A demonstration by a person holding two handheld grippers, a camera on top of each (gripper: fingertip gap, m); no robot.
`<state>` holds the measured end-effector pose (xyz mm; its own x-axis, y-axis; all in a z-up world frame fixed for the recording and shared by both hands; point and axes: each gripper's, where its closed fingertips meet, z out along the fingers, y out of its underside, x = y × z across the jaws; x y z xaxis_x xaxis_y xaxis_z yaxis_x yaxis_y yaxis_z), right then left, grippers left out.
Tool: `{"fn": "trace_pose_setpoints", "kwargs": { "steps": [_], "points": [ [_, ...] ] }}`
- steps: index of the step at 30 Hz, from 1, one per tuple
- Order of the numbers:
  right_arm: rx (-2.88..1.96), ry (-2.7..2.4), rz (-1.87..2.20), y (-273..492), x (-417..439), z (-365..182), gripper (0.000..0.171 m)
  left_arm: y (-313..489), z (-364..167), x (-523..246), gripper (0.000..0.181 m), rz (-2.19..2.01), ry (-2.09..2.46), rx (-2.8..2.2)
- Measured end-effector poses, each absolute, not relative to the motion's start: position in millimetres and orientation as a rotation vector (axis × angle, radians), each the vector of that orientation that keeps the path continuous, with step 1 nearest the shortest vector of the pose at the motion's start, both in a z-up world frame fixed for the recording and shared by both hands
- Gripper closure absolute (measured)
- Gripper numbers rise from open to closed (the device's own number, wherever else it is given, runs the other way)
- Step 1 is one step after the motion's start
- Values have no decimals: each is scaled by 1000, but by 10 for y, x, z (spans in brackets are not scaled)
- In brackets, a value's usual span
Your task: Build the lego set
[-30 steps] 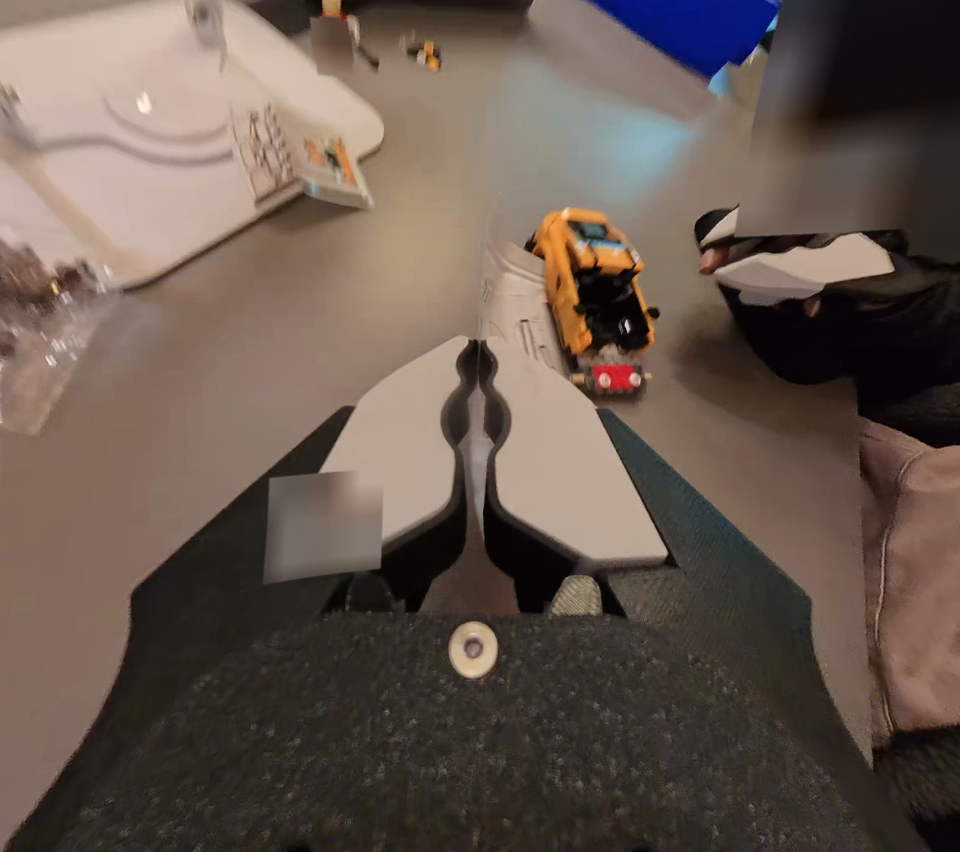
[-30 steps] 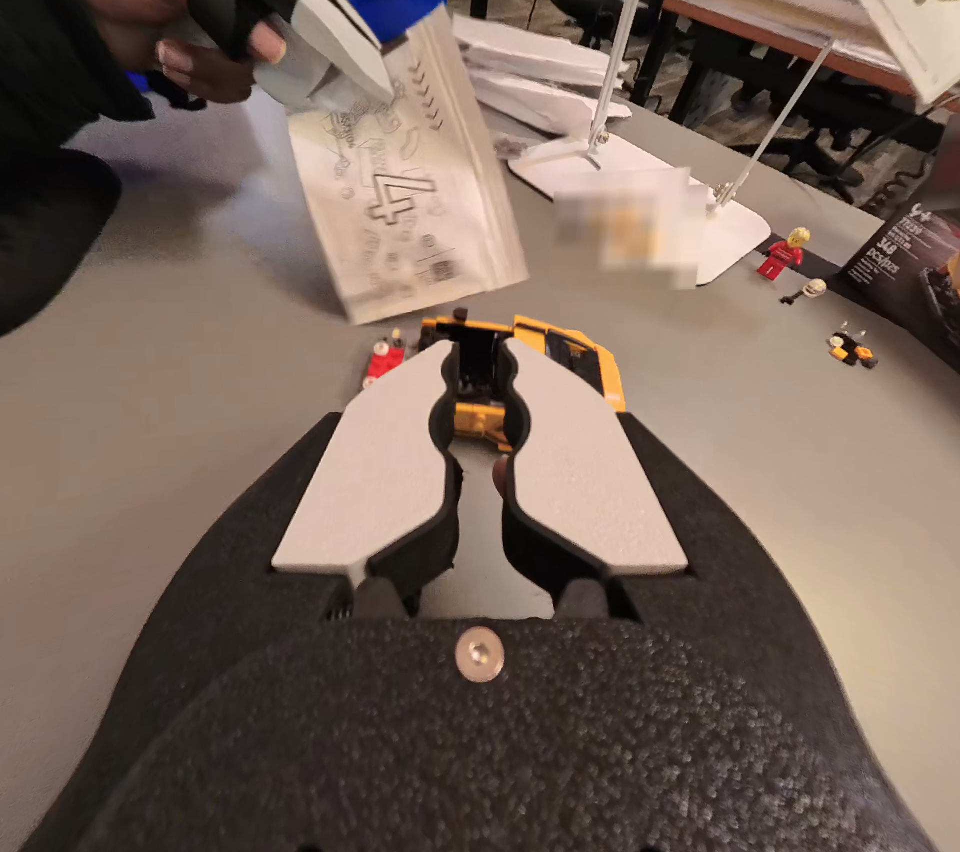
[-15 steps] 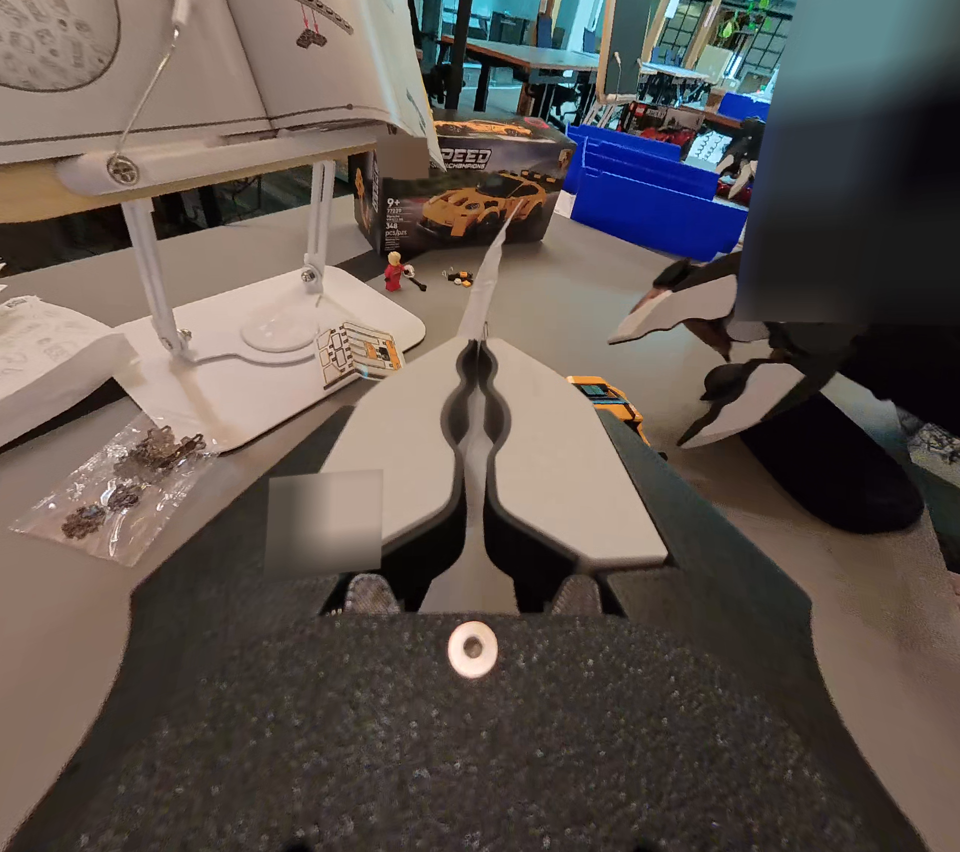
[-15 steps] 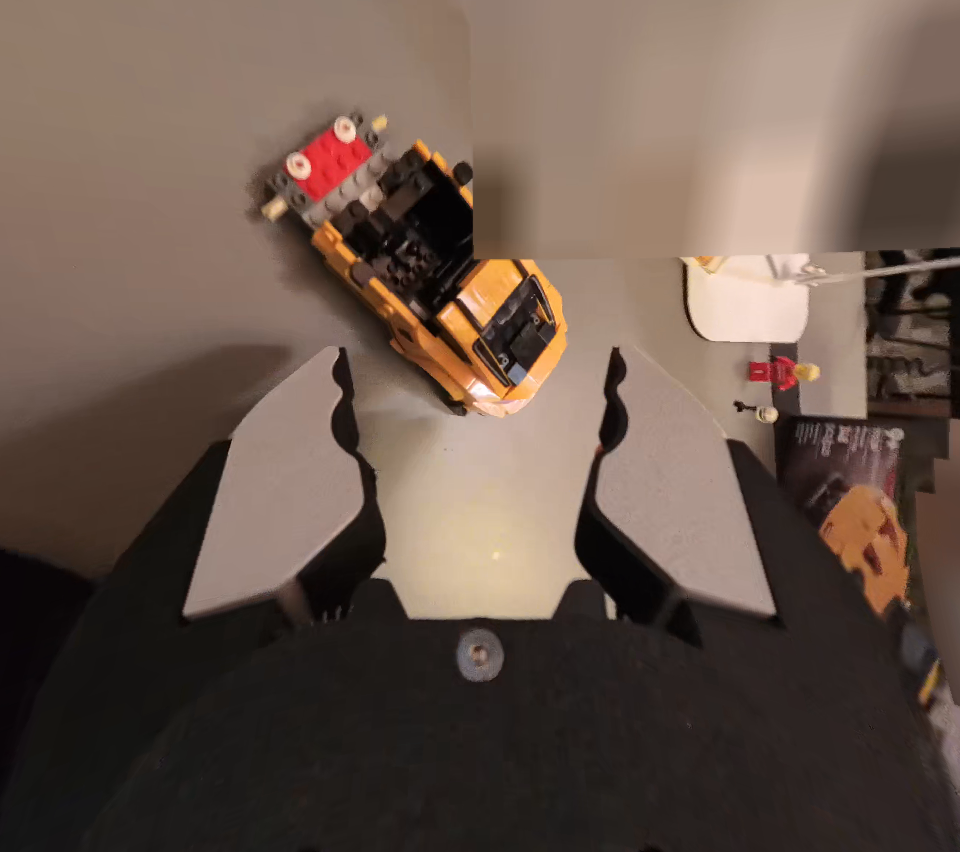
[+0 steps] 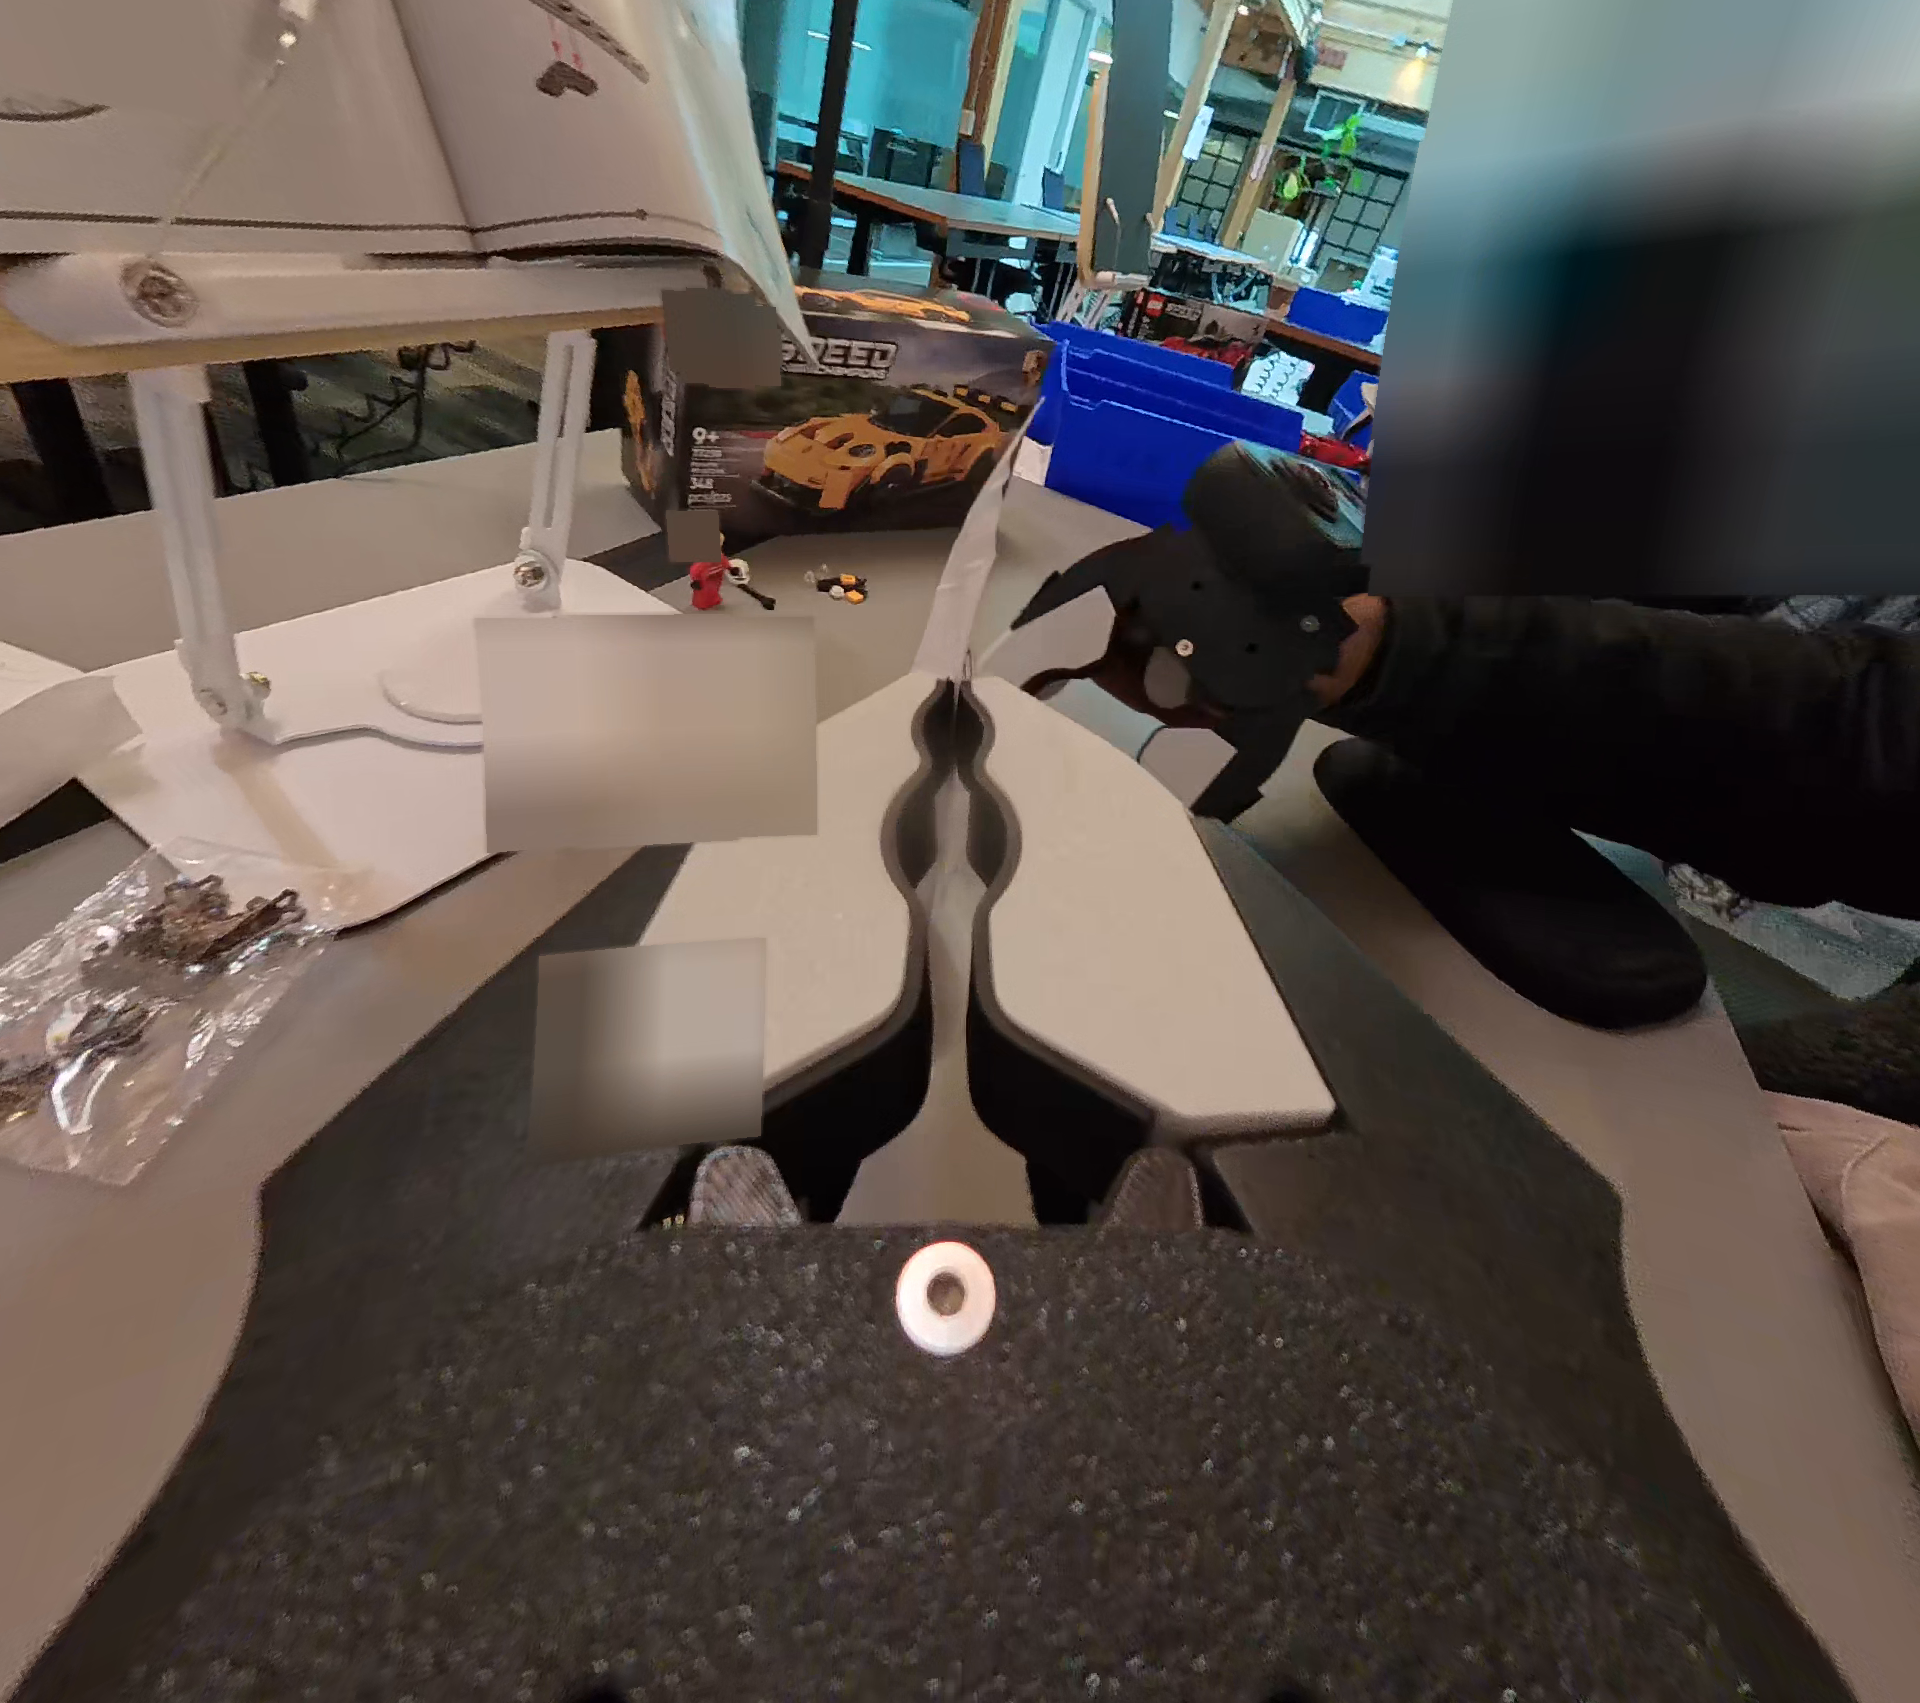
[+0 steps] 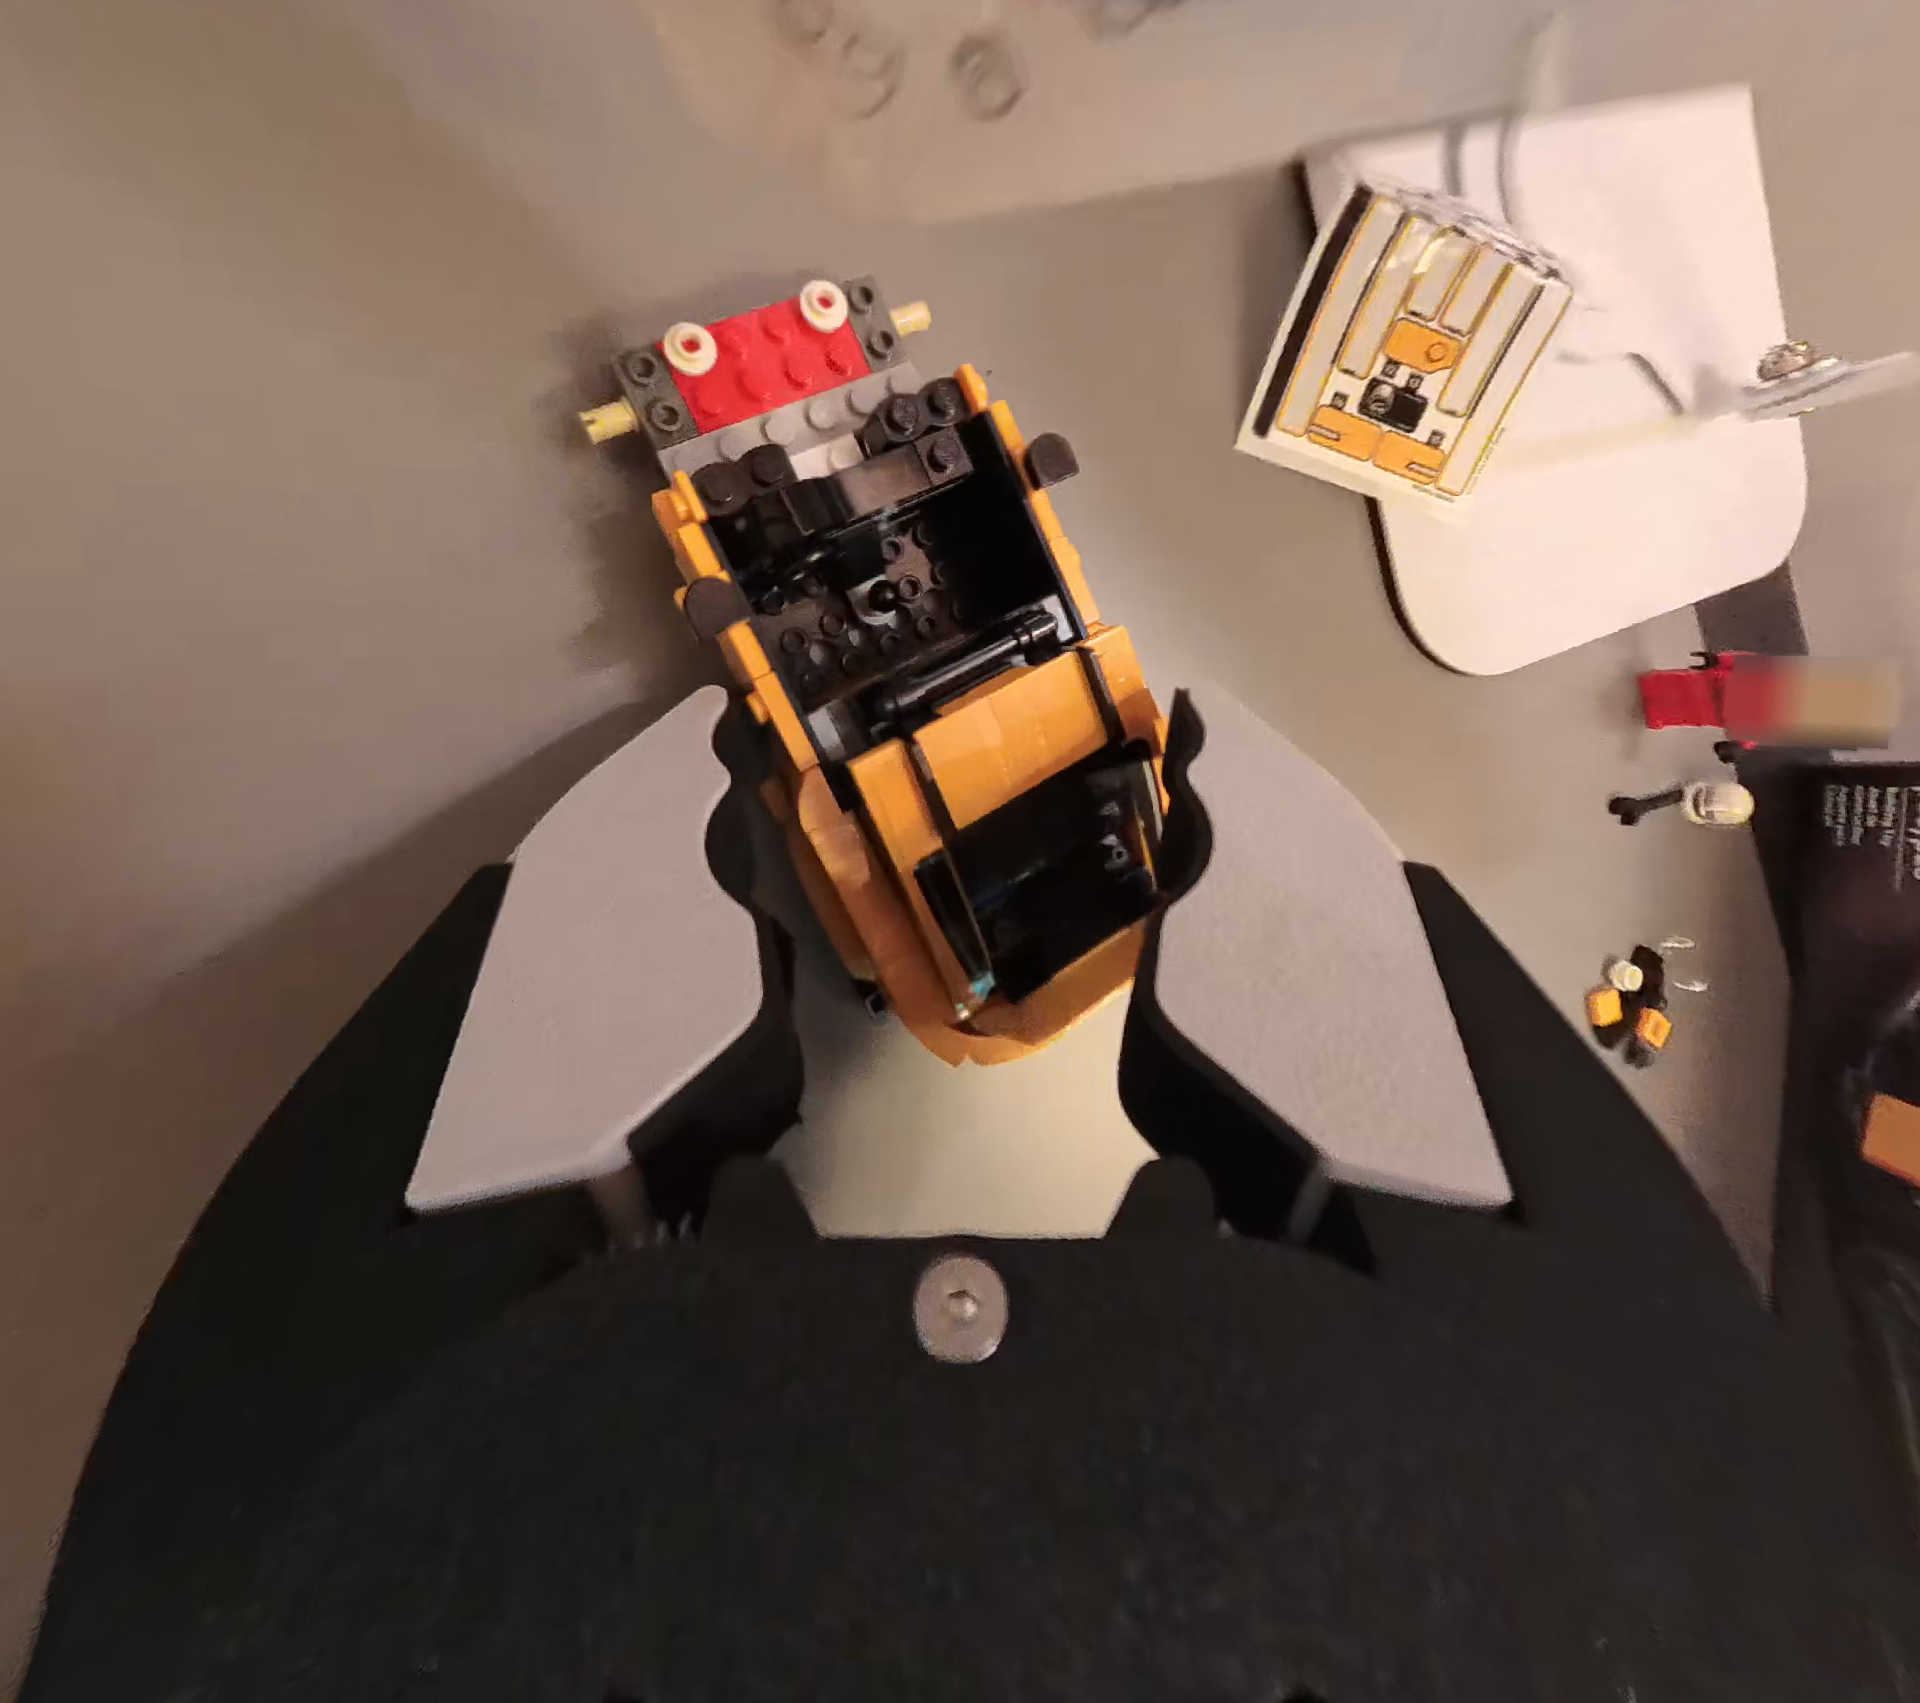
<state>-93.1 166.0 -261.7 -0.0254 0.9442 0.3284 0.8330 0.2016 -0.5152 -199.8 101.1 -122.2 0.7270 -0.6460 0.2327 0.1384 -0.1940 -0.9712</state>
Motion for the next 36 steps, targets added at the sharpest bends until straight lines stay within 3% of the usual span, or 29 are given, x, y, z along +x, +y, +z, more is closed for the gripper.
{"fn": "trace_pose_setpoints", "kwargs": {
  "steps": [8, 15, 19, 26, 28, 36],
  "points": [
    [-1449, -1688, 664, 1459, -753, -1691, 105, 913, -1332, -1672, 181, -816, 554, -1680],
    [-1197, -1877, 862, 673, -897, -1419, 133, 497, -1404, -1165, 181, -1012, 869, -1716],
    [-1184, -1942, 970, 543, -917, -1586, 171, 479, -1548, -1106, 181, -1014, 906, -1758],
    [-1452, -1744, 1529, 568, -980, -1608, 171, 597, -1561, -1112, 168, -966, 846, -1730],
    [-1497, -1724, 1572, 574, -1007, -1676, 171, 594, -1566, -1107, 176, -958, 849, -1731],
    [-1563, -1736, 1606, 546, -1002, -1865, 171, 594, -1685, -1104, 181, -999, 843, -1794]
  ]
}}
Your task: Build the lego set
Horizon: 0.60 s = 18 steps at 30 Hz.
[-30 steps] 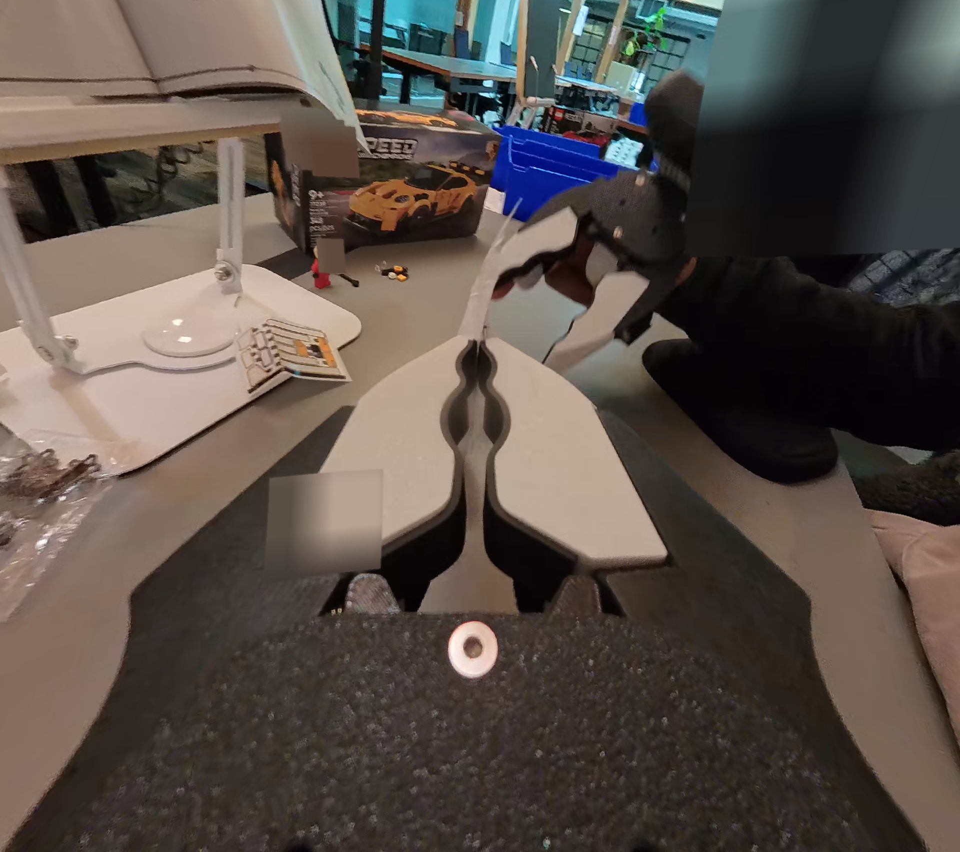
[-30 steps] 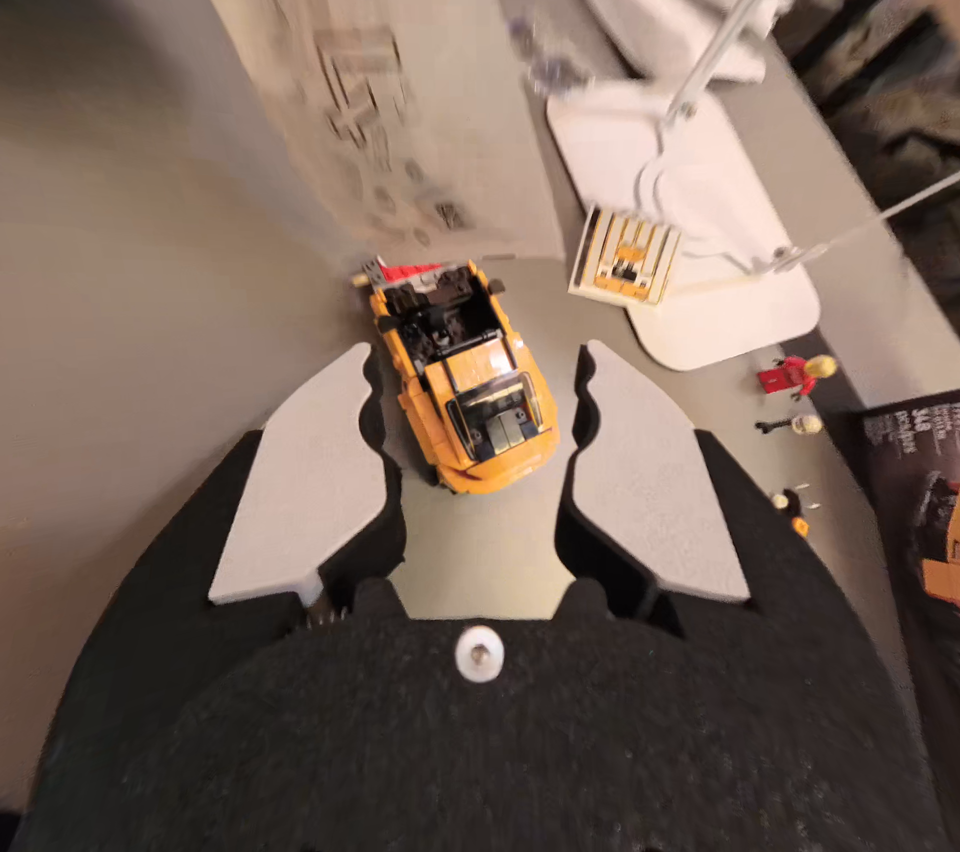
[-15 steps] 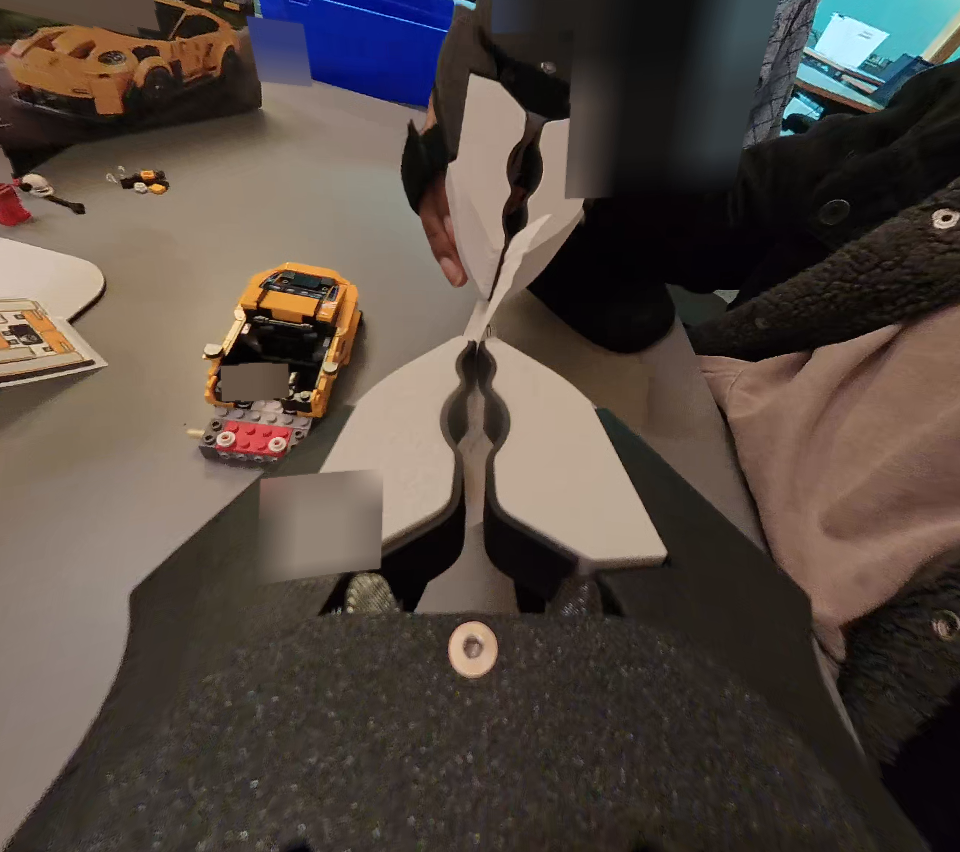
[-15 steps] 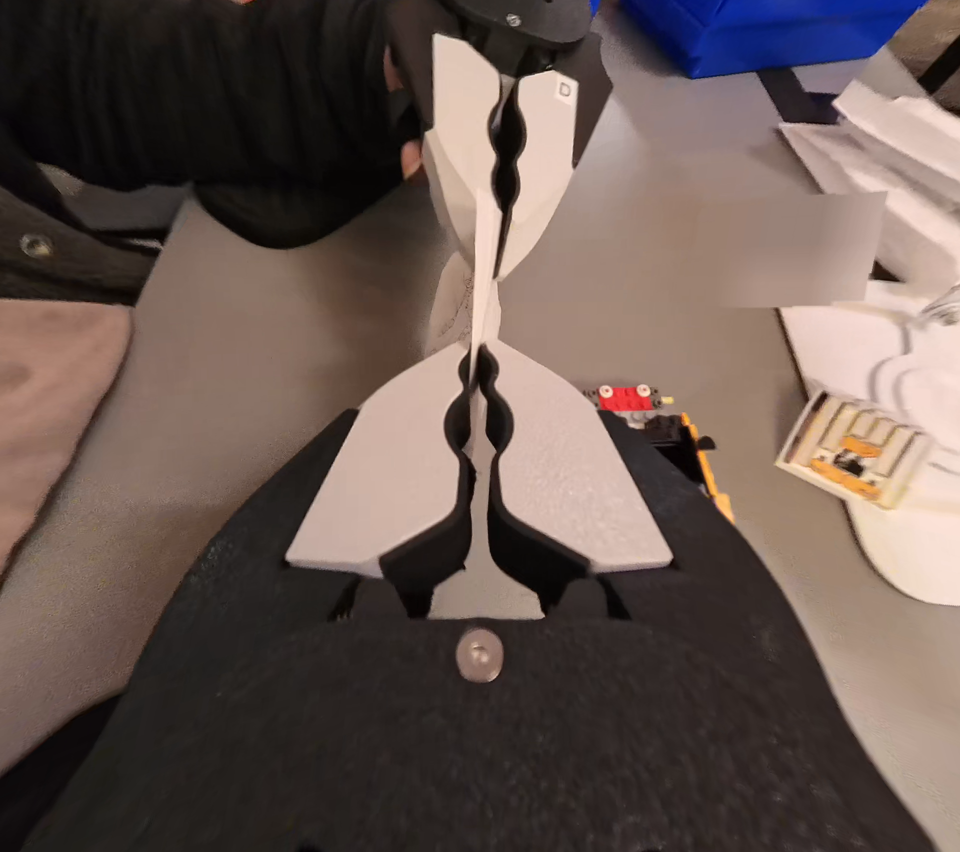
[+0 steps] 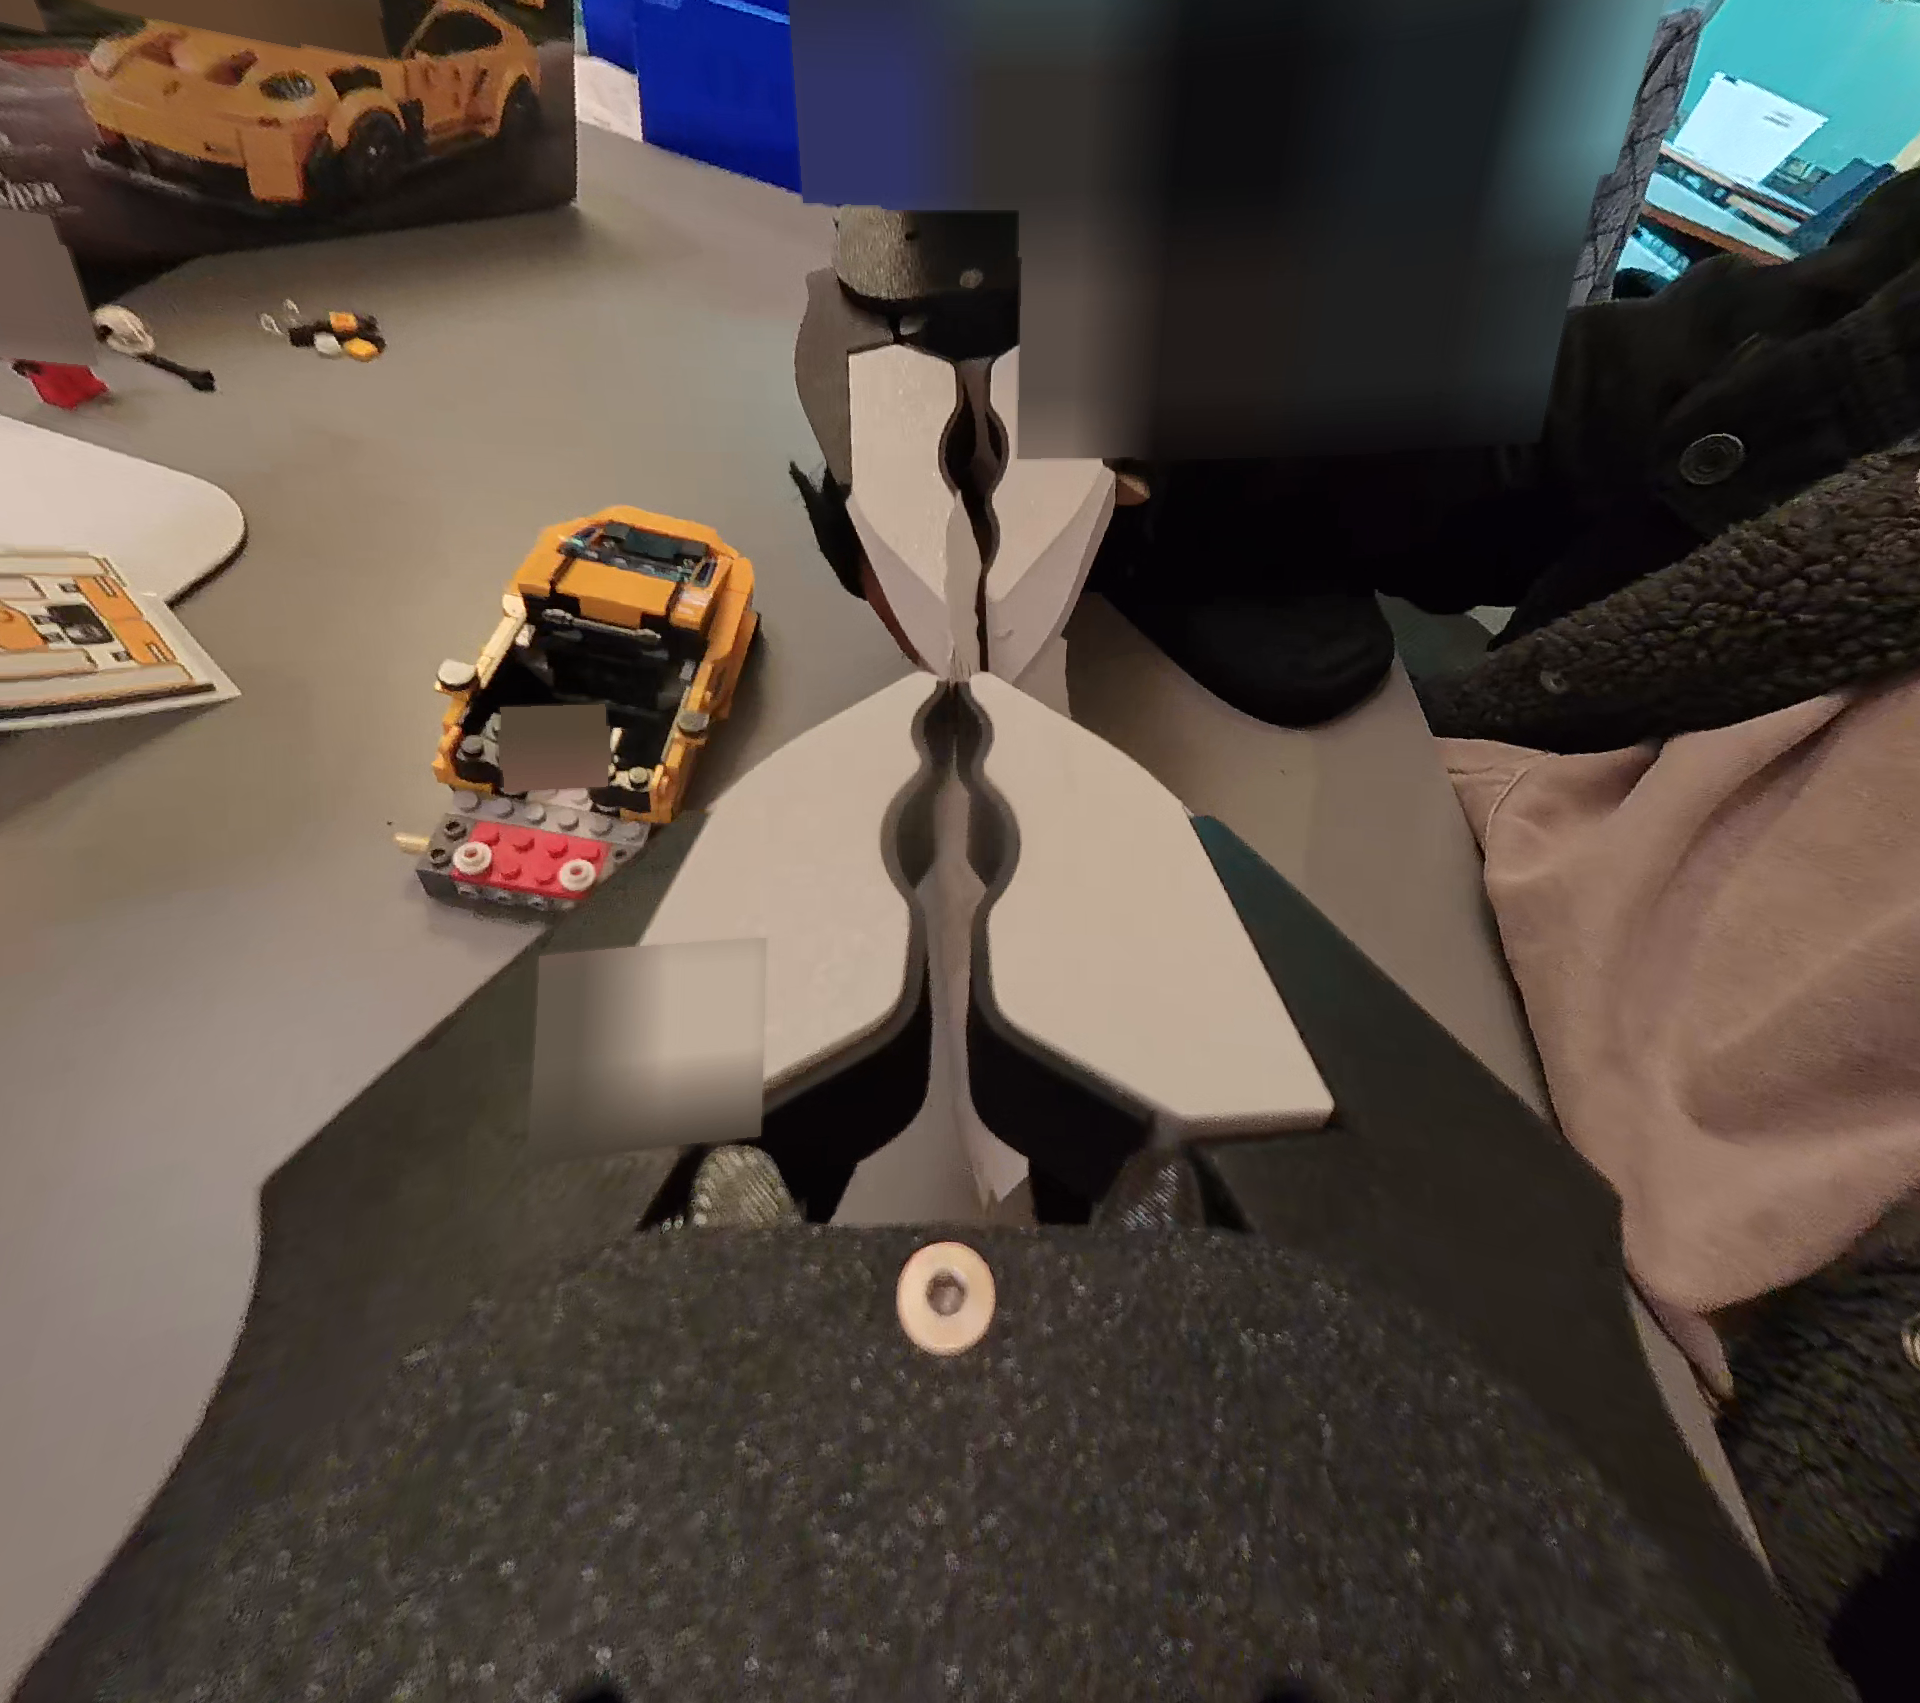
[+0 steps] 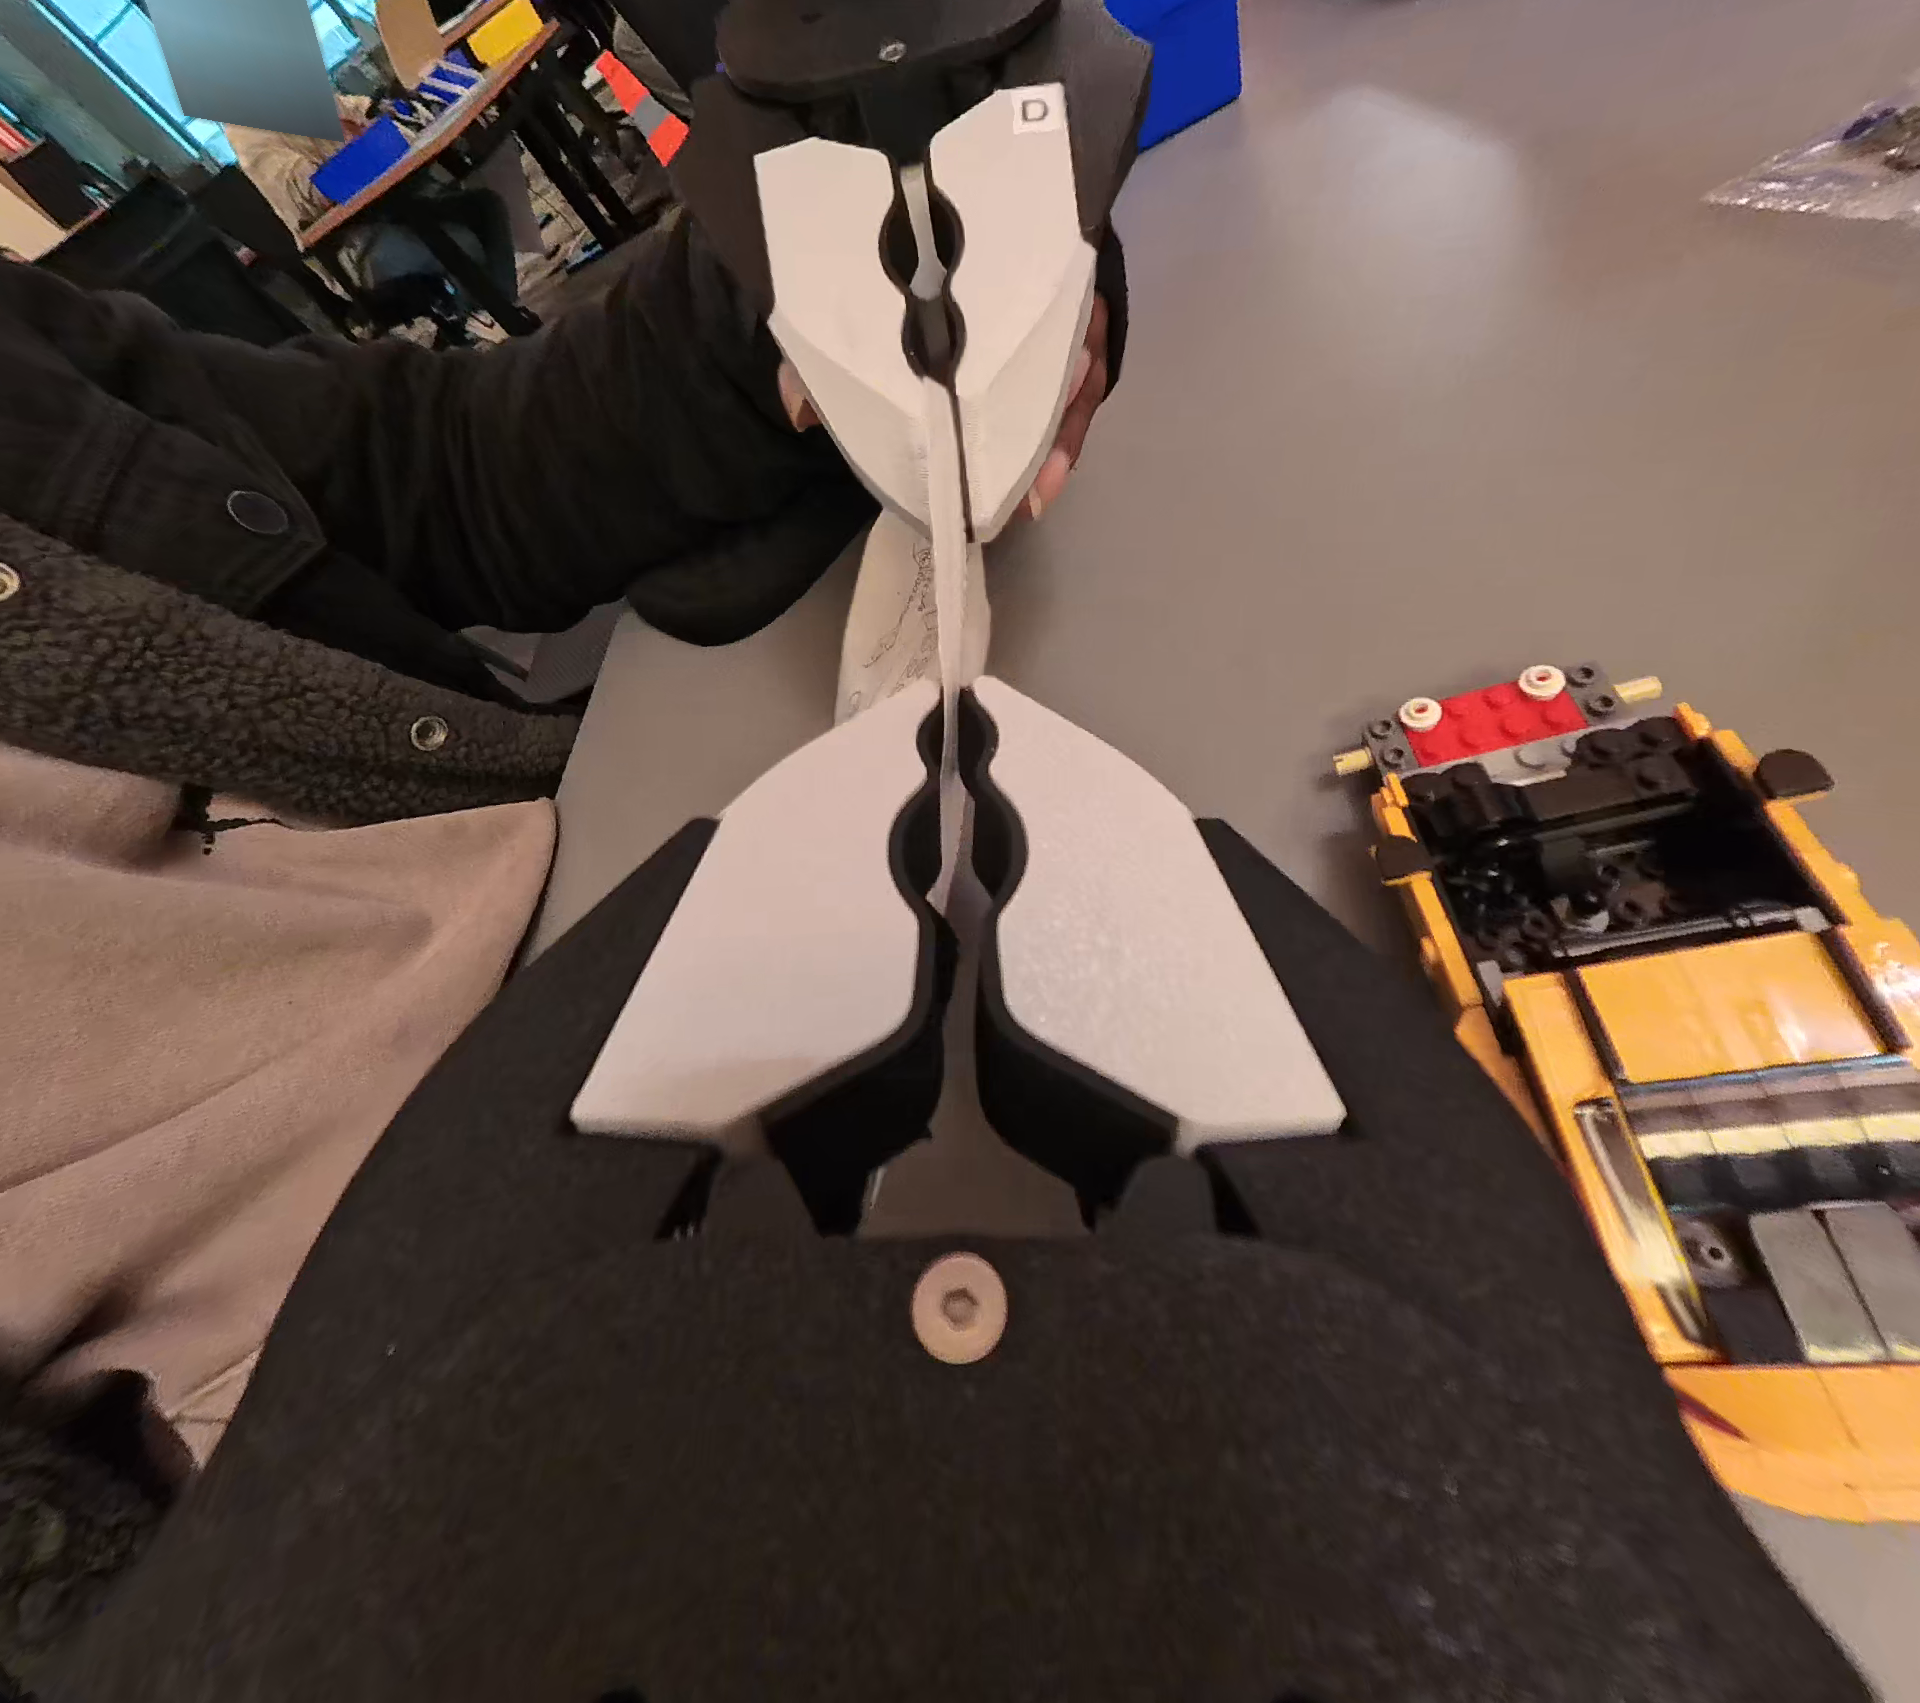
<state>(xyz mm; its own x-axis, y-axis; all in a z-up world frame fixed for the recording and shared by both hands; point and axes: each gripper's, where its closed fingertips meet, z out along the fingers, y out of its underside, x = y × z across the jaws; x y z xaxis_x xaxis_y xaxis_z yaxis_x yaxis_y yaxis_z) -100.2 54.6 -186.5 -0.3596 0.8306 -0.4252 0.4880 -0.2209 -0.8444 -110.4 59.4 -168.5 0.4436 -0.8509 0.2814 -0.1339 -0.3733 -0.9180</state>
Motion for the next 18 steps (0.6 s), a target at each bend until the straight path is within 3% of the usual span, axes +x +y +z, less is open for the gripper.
{"fn": "trace_pose_setpoints", "kwargs": {
  "steps": [3, 6, 10, 15, 18],
  "points": [
    [-1513, -1801, 1508, 533, -984, -1905, 171, 562, -1731, -1090, 181, -1015, 855, -1854],
    [-1351, -1848, 1375, 513, -978, -1748, 155, 508, -1748, -1066, 181, -1068, 861, -1911],
    [-1293, -2019, 1145, 508, -1034, -1689, 152, 423, -1845, -993, 181, -1093, 920, -1984],
    [-1280, -2301, 924, 438, -1059, -1773, 159, 350, -1870, -901, 181, -1072, 980, -2004],
    [-1250, -2421, 856, 376, -1029, -1790, 171, 334, -1897, -903, 181, -1064, 989, -2023]
  ]
}}
